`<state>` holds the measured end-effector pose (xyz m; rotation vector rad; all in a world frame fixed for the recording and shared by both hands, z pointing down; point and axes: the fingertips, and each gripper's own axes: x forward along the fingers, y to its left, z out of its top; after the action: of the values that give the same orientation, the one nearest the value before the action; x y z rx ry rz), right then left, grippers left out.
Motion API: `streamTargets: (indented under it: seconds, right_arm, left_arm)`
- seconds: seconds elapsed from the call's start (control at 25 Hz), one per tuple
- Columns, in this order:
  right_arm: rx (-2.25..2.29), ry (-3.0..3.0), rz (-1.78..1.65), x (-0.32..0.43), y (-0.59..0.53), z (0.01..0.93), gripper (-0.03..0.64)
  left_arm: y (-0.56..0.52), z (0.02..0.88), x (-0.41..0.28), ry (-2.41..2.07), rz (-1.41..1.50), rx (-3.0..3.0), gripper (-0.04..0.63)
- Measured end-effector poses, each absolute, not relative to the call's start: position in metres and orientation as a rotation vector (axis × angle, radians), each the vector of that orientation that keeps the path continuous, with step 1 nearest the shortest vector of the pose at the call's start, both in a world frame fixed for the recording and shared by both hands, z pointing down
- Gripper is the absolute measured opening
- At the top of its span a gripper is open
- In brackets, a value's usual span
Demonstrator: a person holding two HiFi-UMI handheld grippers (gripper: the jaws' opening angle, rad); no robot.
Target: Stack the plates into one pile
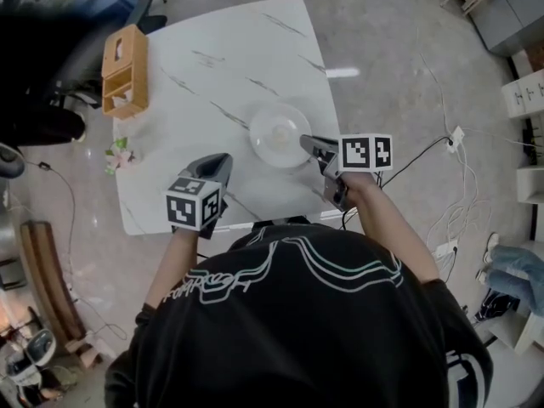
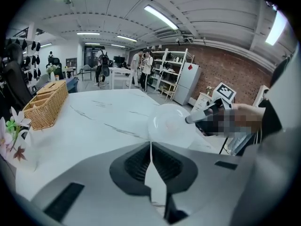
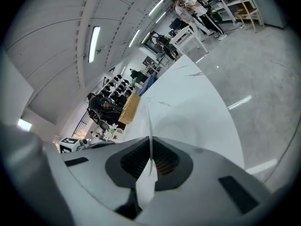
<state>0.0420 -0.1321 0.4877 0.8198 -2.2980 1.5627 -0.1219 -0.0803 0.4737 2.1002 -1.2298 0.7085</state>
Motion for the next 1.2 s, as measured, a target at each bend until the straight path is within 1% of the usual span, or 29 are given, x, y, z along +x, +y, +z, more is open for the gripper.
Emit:
streamTargets:
  seconds: [0.24,0.48,0.64,0.68,0.72,0.8,0.96,1.08,1.2]
  right_arm:
    - [0.805,-2.275,1.616,0.06,-0.142,0.507,0.035]
    - [0.758,-2.278,1.679,0.061,-0.145,0.519,0.038]
    - [0.702,-2.292,1.622,0.06,-0.141,0.521,0.05]
    - [0.681,-2.3,1.588,0.06,-0.139,0.521,0.06]
    - [0.656,-2.307,1.55,0.059,-0.138,0.521,0.09]
    - [0.594,-2.318,1.473,0.056,-0.134,0.522,0.173]
    - [0.44,-2.336,1.299,0.049,-0.122,0.52,0.263]
    - [0.349,-2.317,1.101,0.048,-0.114,0.521,0.3]
    - [0.282,-2.267,0.863,0.049,-0.108,0.527,0.308]
  left_arm:
    - [-0.077,0.477,-0.11,-1.251,0.728,2.081,0.031]
    - [-0.07,0.481,-0.109,-1.27,0.742,2.056,0.031]
    - [-0.069,0.485,-0.107,-1.28,0.741,2.043,0.031]
    - [-0.067,0.486,-0.106,-1.28,0.74,2.041,0.031]
    - [-0.066,0.487,-0.105,-1.28,0.742,2.039,0.031]
    - [-0.065,0.49,-0.104,-1.283,0.746,2.034,0.031]
    - [-0.062,0.496,-0.103,-1.29,0.727,2.019,0.031]
    - [-0.061,0.5,-0.101,-1.287,0.723,2.017,0.031]
    - [-0.062,0.501,-0.1,-1.293,0.713,2.02,0.031]
